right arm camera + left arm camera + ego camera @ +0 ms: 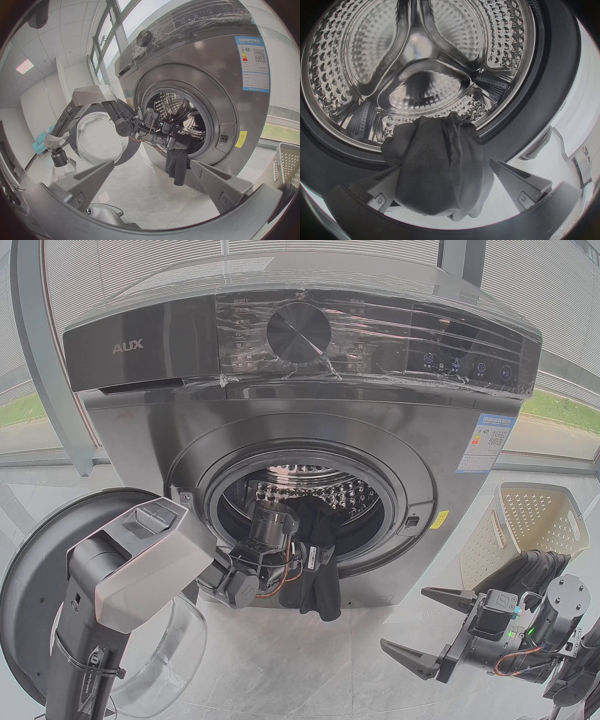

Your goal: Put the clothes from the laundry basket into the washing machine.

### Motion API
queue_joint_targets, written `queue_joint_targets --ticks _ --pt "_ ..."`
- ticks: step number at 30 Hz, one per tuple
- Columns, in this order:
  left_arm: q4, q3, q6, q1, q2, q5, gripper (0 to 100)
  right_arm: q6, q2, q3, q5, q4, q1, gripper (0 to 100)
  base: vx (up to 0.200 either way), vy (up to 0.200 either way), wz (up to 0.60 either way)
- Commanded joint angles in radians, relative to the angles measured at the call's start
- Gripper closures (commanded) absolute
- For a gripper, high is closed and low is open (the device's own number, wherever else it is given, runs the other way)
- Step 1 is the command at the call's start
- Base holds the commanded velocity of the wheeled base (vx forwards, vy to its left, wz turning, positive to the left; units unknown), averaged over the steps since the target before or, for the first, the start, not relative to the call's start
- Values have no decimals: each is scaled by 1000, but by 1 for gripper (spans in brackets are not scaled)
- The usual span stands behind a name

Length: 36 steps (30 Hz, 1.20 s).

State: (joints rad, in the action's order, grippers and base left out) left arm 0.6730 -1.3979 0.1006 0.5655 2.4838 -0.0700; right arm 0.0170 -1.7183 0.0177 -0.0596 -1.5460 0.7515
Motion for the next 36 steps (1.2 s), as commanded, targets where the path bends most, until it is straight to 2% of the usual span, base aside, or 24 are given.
queue_joint_targets --ticks 1,7,8,13,15,19,21,22,23,24,28,36 --pt "13 -7 -9 -10 38 1 0 0 -1 -18 0 0 0 0 0 0 0" --pt "33 -49 -10 -21 72 -13 0 0 -1 -18 0 0 0 0 0 0 0" --pt "33 -50 -12 -23 73 -17 100 0 -1 -18 0 0 0 0 0 0 0" --pt "43 -55 -9 -23 72 -19 100 0 -1 -18 0 -2 0 0 0 0 0" --pt "50 -81 2 -21 72 -21 100 0 -1 -16 0 -2 0 0 0 0 0" --pt "63 -170 25 -26 78 -53 100 0 -1 -16 0 -2 0 0 0 0 0" --pt "85 -228 44 -27 99 -85 100 0 -1 -16 0 -2 2 0 0 0 0" --pt "106 -277 45 -30 121 -109 100 0 -1 -15 0 -2 2 0 0 0 0" --pt "106 -277 45 -30 121 -109 100 0 -1 -15 0 -2 2 0 0 0 0" --pt "128 -352 44 -41 156 -139 100 0 -1 -15 0 -2 2 0 0 0 0" --pt "142 -455 45 -46 199 -149 100 0 -1 -16 0 -2 0 0 0 0 0" --pt "143 -441 45 -44 202 -149 100 0 -1 -16 0 -2 0 0 0 0 0"
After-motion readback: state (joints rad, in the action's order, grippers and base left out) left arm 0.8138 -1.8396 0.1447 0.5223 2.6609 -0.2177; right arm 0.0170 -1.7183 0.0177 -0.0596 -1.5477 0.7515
